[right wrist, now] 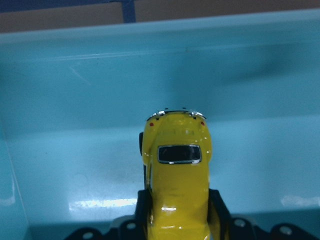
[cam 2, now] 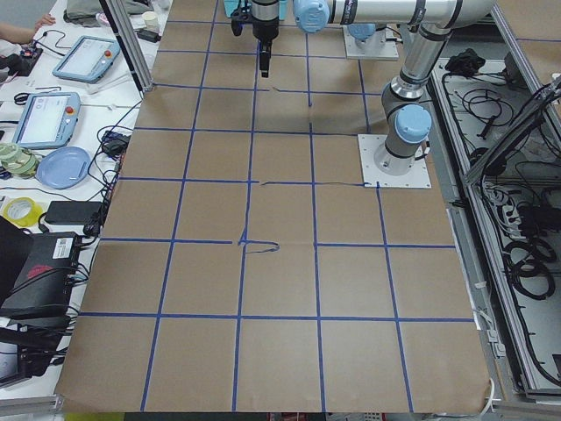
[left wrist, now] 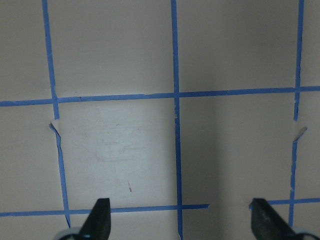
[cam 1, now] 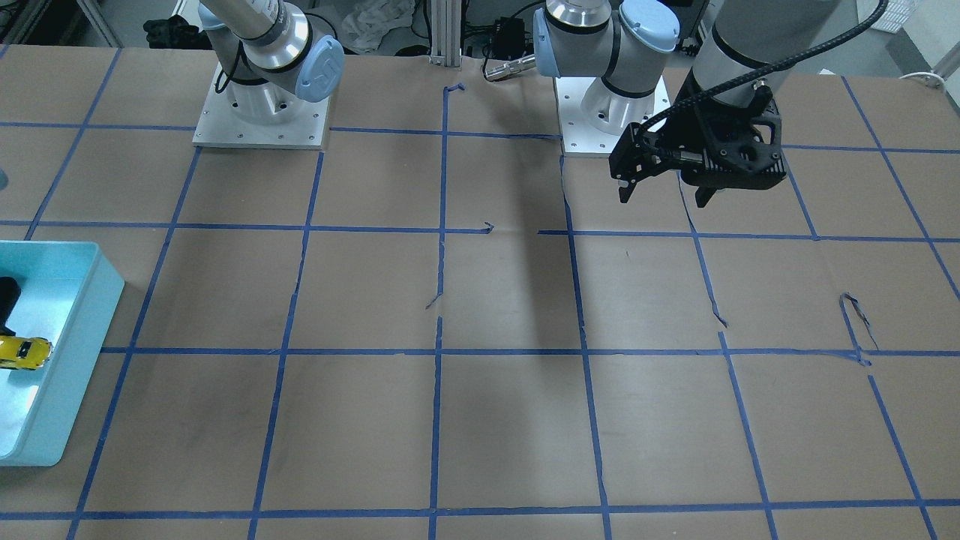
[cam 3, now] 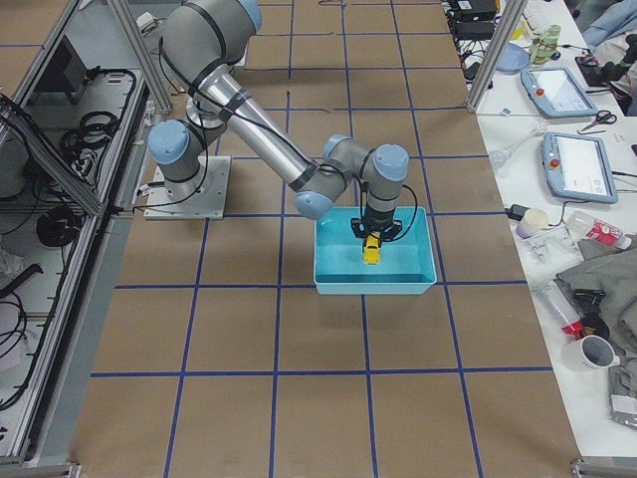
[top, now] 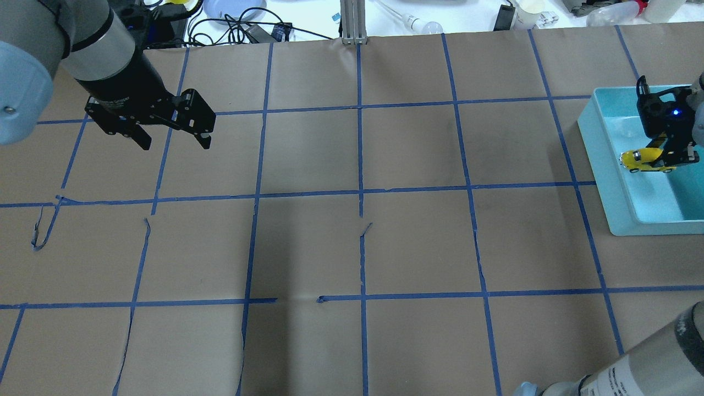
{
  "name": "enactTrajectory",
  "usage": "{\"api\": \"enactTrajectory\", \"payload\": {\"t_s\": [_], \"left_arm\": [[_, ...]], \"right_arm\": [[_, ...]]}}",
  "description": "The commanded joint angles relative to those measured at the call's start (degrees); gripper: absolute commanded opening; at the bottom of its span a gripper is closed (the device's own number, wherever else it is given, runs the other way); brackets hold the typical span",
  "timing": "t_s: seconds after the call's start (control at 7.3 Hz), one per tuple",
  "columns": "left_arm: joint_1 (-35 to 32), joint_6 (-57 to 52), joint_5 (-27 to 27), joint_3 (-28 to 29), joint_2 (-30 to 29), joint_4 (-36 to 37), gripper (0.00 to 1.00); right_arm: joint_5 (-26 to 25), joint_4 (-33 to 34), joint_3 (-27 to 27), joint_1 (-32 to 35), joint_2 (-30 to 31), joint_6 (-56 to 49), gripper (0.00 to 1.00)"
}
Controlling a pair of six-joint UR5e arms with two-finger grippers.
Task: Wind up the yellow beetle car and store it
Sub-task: 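Open the right gripper to drop the car into the bin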
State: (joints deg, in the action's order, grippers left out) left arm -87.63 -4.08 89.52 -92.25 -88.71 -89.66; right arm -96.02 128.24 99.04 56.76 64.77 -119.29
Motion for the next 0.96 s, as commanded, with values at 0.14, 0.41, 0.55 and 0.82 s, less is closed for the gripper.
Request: {"api": "enactTrajectory", "payload": {"t_s": [0.14,0.41,0.55,0.82], "left_arm": [[-0.17,0.04,0.3,-0.56,0.03,1.59,1.0],[0.0,0.39,-0.04,-0.47,-1.62,1.59,1.0],[0.18,0.39,0.21,-0.47,-1.21,1.6,1.0],[0.27,1.35,0.47,-0.47,0.11,0.73,1.0]], "right_arm": [[0.57,-0.53,0.37,-1.03,0.53,0.1,1.0],[1.35,-8.82,-2.69,-0.69,5.34,0.37,1.0],[4.23,-17.33,-6.19,-0.51,8.59,1.76,1.0],[6.19,-29.74,-12.44,2.11,13.17,16.54,1.0]]}}
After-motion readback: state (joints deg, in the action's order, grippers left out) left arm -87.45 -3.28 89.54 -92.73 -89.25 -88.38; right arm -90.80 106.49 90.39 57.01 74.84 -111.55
